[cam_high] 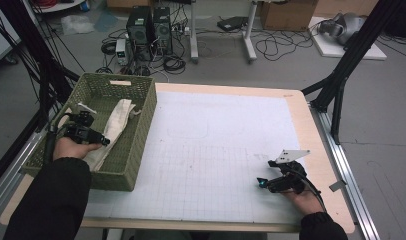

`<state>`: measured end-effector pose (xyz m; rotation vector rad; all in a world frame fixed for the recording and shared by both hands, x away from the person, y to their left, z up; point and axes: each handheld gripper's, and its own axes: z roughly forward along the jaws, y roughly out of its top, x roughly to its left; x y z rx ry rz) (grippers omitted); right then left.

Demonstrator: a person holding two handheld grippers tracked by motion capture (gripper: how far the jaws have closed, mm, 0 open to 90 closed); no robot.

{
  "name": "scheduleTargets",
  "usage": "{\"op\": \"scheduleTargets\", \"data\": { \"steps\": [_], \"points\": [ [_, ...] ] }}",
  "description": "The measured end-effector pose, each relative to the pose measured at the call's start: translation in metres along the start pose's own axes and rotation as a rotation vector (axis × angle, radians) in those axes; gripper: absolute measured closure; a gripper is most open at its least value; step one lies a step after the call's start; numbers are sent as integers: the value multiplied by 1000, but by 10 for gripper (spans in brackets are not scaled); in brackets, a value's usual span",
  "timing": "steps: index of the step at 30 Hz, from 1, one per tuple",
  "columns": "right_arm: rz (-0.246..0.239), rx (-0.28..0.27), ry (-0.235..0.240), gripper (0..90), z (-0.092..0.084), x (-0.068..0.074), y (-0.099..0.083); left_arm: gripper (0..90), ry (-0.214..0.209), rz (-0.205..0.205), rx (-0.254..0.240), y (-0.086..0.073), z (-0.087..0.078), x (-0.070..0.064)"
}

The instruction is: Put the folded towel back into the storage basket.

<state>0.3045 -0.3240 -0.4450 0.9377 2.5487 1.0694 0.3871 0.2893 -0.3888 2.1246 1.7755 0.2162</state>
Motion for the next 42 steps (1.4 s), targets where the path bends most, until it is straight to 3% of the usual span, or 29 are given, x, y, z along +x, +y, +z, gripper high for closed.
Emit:
{"op": "scheduleTargets", "data": {
  "steps": [2, 5, 8, 12, 15, 18, 22, 25, 27, 29, 31, 33, 37, 42],
  "points": [
    [2, -3, -2, 171, 0, 0, 0, 745, -10, -3, 45, 0, 5, 1],
    [4, 0, 2, 171, 0, 0, 0, 750, -37, 12, 103, -2, 12, -1],
    [-3, -2, 0, 171, 0, 0, 0, 639, -59, 30, 100, -2, 12, -3],
    [-1, -5, 0, 172, -1, 0, 0, 622, -40, 64, 104, -3, 13, -6],
    [-5, 0, 3, 173, -1, 1, 0, 685, -3, 97, 108, -3, 13, -9],
    [-7, 2, 5, 173, 0, 1, 1, 833, -8, 111, 114, -3, 13, -11],
    [-8, -5, 4, 174, -1, 1, 1, 858, -77, 59, 104, -1, 9, -7],
    [-7, -5, 1, 174, 0, 0, 1, 858, -173, -7, 52, 2, 1, -5],
    [-7, 0, 2, 174, 1, 0, 1, 858, -221, -29, 28, 3, -1, -6],
    [-11, 3, 4, 174, 2, 1, 2, 839, -222, -13, 85, 1, 4, -8],
    [-12, 5, 8, 174, 2, 1, 3, 749, -210, -16, 107, 1, 8, -8],
    [-16, 0, 5, 174, 2, 1, 3, 681, -209, -14, 87, 2, 5, -8],
    [-13, -2, 8, 174, 2, 0, 3, 700, -163, -3, 25, 1, -3, -5],
    [-16, -3, 13, 174, 3, 1, 3, 752, -80, 23, 134, 0, 9, -6]
  ]
}}
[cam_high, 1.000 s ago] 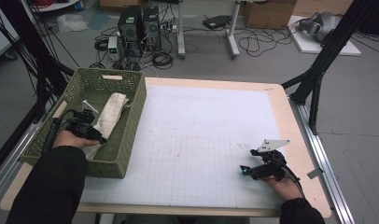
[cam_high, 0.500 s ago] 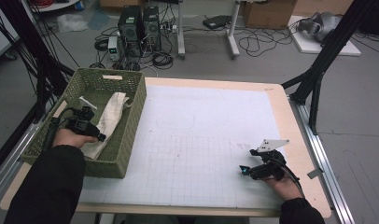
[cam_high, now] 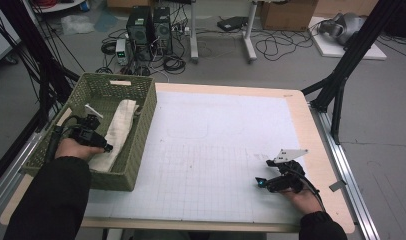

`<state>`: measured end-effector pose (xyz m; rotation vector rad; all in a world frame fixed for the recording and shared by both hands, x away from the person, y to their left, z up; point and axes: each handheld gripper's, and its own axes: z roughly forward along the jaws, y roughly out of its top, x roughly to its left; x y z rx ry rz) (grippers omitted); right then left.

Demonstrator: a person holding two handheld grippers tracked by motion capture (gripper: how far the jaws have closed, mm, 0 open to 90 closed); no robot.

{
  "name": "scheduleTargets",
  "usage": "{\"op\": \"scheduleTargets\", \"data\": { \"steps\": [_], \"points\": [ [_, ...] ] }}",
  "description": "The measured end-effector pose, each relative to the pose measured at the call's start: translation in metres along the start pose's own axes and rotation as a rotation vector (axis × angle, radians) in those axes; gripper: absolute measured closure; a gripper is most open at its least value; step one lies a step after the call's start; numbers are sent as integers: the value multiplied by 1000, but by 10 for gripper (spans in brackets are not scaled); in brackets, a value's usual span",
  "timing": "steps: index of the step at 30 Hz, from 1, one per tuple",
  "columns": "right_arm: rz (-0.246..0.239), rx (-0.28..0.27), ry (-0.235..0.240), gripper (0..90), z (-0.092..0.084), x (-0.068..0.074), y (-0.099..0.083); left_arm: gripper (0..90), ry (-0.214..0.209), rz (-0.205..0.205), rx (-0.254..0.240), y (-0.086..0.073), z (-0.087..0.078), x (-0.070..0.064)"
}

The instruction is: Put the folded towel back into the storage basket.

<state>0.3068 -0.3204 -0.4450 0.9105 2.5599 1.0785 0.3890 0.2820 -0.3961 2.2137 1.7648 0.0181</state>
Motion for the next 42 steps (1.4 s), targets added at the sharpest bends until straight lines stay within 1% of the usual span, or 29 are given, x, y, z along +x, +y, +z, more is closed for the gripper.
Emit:
{"op": "scheduleTargets", "data": {
  "steps": [1, 3, 4, 6, 7, 10, 13, 14, 16, 17, 19, 21, 25, 27, 28, 32, 34, 35, 38, 41, 42],
  "points": [
    [4, 1, -2, 174, -1, 0, 0, 747, 4, -2, 16, 0, 3, -1],
    [4, -10, -2, 174, -2, -1, 0, 742, 7, 24, -6, 0, 3, -1],
    [13, -10, -3, 174, -3, -1, 0, 739, 8, 30, -18, -1, 2, -1],
    [14, -17, -4, 174, -3, -1, 0, 724, 2, 40, -64, -1, -2, -1],
    [15, -19, -4, 174, -3, -1, 0, 722, -8, 51, -86, -1, -4, -2],
    [11, -18, -2, 174, -2, 0, 1, 703, -44, 61, -153, -2, -10, -4],
    [8, -27, 0, 174, -3, 0, 1, 676, -66, 49, -205, -2, -15, -2],
    [15, -26, 0, 174, -3, 0, 1, 674, -80, 44, -220, -2, -16, 0],
    [13, -32, 1, 173, -4, -1, 1, 660, -95, 36, -244, -2, -18, 0],
    [14, -33, 0, 173, -4, -1, 1, 658, -92, 37, -251, -2, -19, 0],
    [14, -36, -3, 173, -4, -1, 1, 649, -102, 32, -264, -2, -19, 0],
    [13, -36, -4, 173, -4, 0, 2, 642, -104, 38, -277, -2, -20, 0],
    [13, -44, -6, 173, -5, 0, 3, 631, -129, 33, -319, -2, -24, 0],
    [16, -47, -4, 173, -5, 1, 5, 625, -152, 27, -343, -3, -26, -1],
    [17, -46, -5, 173, -5, 1, 5, 621, -173, 23, -362, -3, -27, -1],
    [12, -45, -5, 173, -4, 1, 6, 606, -229, -5, -419, -3, -30, -1],
    [11, -50, -8, 173, -5, 1, 6, 604, -279, -32, -441, -2, -31, -2],
    [8, -53, -9, 173, -6, 0, 6, 603, -302, -37, -456, -2, -32, -2],
    [12, -62, -9, 172, -7, 1, 7, 603, -344, -53, -515, -2, -36, -5],
    [17, -70, -9, 172, -8, 1, 7, 602, -362, -69, -560, -2, -37, -6],
    [18, -71, -8, 172, -8, 1, 7, 602, -372, -81, -581, -2, -38, -7]
  ]
}}
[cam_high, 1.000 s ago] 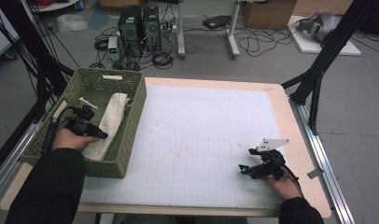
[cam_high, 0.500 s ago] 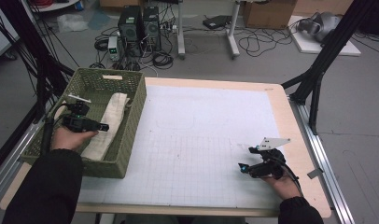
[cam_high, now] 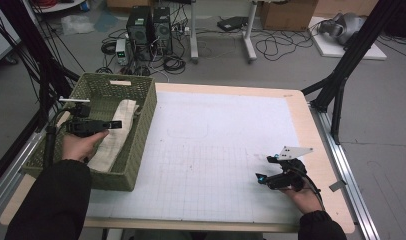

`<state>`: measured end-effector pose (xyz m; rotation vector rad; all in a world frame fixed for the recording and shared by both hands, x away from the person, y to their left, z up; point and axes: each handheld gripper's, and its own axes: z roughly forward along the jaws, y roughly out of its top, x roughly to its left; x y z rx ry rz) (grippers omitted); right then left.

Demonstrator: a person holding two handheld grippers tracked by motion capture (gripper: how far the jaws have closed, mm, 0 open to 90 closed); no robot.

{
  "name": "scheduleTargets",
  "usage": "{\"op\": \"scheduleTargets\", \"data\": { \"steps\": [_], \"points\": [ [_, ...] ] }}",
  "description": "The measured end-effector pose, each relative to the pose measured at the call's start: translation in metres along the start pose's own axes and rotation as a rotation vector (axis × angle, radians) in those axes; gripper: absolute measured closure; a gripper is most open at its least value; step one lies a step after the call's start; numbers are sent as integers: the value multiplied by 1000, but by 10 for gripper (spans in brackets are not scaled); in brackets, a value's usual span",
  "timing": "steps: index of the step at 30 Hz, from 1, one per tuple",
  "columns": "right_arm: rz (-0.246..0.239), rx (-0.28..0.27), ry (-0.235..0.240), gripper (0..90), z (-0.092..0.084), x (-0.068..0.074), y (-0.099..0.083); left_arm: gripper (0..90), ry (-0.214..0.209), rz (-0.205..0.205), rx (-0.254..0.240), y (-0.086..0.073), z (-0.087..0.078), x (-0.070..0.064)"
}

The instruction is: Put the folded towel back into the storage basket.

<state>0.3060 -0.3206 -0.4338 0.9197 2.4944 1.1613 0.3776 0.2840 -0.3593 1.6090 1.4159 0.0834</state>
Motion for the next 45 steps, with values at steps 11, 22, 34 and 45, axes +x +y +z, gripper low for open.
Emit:
{"op": "scheduleTargets", "data": {
  "steps": [11, 22, 34, 45],
  "points": [
    [0, -20, -2, 172, -2, -1, 1, 611, -92, 23, -163, 1, -5, -10],
    [3, -21, 1, 172, -2, -1, 2, 620, -118, 93, -207, 6, 11, -43],
    [1, -24, 6, 172, -3, -1, 3, 584, -228, 48, -199, 9, 26, -63],
    [2, -33, 14, 160, -2, -1, 6, 498, -233, 39, -189, 6, 30, -74]
  ]
}}
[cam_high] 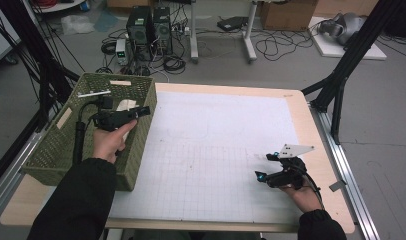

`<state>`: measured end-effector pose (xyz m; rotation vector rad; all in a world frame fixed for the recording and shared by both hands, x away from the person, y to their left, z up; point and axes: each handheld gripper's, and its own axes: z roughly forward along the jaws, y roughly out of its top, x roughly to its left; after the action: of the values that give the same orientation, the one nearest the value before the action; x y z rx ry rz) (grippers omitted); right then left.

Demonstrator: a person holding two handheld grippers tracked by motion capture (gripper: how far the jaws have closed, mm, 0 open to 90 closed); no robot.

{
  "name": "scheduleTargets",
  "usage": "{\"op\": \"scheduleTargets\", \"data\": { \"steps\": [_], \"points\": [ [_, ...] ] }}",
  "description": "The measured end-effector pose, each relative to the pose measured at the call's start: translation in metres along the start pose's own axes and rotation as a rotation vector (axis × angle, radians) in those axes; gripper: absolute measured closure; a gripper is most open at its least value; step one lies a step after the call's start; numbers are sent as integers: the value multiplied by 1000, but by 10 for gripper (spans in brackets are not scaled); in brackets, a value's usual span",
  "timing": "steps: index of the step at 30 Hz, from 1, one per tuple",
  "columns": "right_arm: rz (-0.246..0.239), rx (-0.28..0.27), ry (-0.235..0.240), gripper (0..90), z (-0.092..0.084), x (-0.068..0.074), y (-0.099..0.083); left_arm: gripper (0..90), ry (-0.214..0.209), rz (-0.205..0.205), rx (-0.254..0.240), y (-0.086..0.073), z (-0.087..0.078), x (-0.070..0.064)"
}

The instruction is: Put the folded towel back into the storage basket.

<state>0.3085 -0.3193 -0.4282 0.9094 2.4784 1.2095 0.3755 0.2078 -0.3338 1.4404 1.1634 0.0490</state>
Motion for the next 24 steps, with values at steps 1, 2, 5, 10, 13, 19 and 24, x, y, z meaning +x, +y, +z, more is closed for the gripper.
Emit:
{"op": "scheduleTargets", "data": {
  "steps": [1, 2, 5, 10, 13, 19, 24],
  "points": [
    [-1, -4, 0, 160, 0, 0, 0, 489, 3, 6, 3, -1, 2, -2],
    [-3, -3, -1, 159, 0, 1, 1, 469, 10, 14, 12, -2, 4, -5],
    [-6, -10, -2, 154, 0, 1, 2, 432, 41, 45, 16, -5, 10, -15],
    [-4, -7, -3, 147, 0, 0, 2, 399, 41, 66, 14, -9, 20, -27],
    [0, -16, -3, 143, -1, 0, 2, 392, 38, 80, 8, -12, 26, -35],
    [8, -24, -4, 135, -2, -1, 2, 378, 36, 126, 15, -18, 37, -48],
    [15, -35, -2, 127, -3, -1, 3, 331, 54, 159, 14, -23, 44, -56]
  ]
}}
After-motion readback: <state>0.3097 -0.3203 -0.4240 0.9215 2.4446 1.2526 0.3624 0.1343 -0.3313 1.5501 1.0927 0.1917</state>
